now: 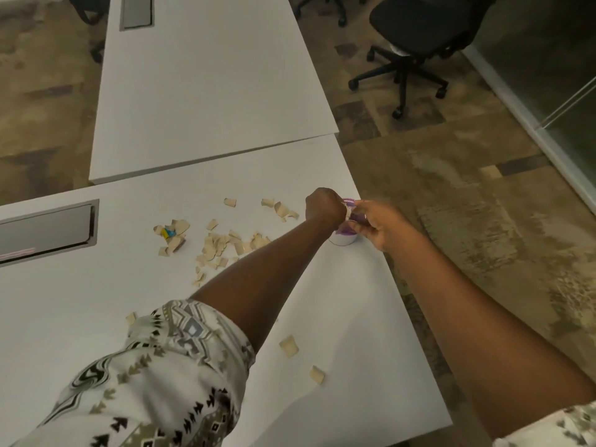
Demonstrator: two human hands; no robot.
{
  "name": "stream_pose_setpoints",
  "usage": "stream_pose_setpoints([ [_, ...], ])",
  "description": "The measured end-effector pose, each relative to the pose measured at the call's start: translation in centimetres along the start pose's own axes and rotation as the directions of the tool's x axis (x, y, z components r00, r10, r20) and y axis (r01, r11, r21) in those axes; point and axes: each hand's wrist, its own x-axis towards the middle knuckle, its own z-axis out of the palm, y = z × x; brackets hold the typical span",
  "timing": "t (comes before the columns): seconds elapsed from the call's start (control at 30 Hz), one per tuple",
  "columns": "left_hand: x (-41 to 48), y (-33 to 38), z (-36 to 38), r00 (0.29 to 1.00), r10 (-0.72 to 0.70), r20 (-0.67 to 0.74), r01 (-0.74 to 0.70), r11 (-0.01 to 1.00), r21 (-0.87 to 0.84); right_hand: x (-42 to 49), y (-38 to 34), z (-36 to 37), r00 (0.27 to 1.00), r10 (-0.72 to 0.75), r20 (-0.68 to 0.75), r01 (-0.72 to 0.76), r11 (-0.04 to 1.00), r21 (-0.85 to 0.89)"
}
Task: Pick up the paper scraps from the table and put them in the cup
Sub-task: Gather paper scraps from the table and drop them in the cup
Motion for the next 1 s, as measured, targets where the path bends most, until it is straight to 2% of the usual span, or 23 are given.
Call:
stream_pose_setpoints([
  [0.23,-0.1,0.6,-0.2,0.996,-0.015,0.084,0.013,1.000,0.015,-0.3,-0.3,0.3,0.996,0.022,-0.082,-0.019,0.999,0.032],
  [0.4,-0.7,0.4,-0.4,0.998,-0.030,0.049,0.034,0.996,-0.088,-1.3,0.1,0.1,0.988,-0.021,-0.152,0.026,0.999,0.031],
  [0.57,-2.5,0.1,-1.0,0.999,-0.041,0.022,0.045,0.969,-0.243,-3.7,2.0,-0.4,0.980,-0.113,-0.161,0.124,0.990,0.060],
  [0.7,-4.7,-1.4,-1.6,1.000,-0.001,0.002,0.002,0.962,-0.273,-5.6,5.7,-0.8,0.977,-0.158,-0.144,0.154,0.987,-0.036],
  [0.83,-8.4,-5.2,-2.1,1.000,0.020,-0.003,-0.020,0.969,-0.245,-7.4,11.2,-1.1,0.987,-0.099,-0.128,0.080,0.987,-0.142],
  [0.93,-11.3,-9.1,-2.5,1.000,-0.012,0.009,0.014,0.963,-0.268,-8.4,15.6,-1.3,0.992,-0.071,-0.105,0.035,0.949,-0.314],
  [1.0,-13.1,-12.1,-2.7,0.999,-0.049,0.008,0.049,0.961,-0.273,-9.4,17.9,-1.2,0.993,-0.074,-0.089,0.022,0.877,-0.481],
])
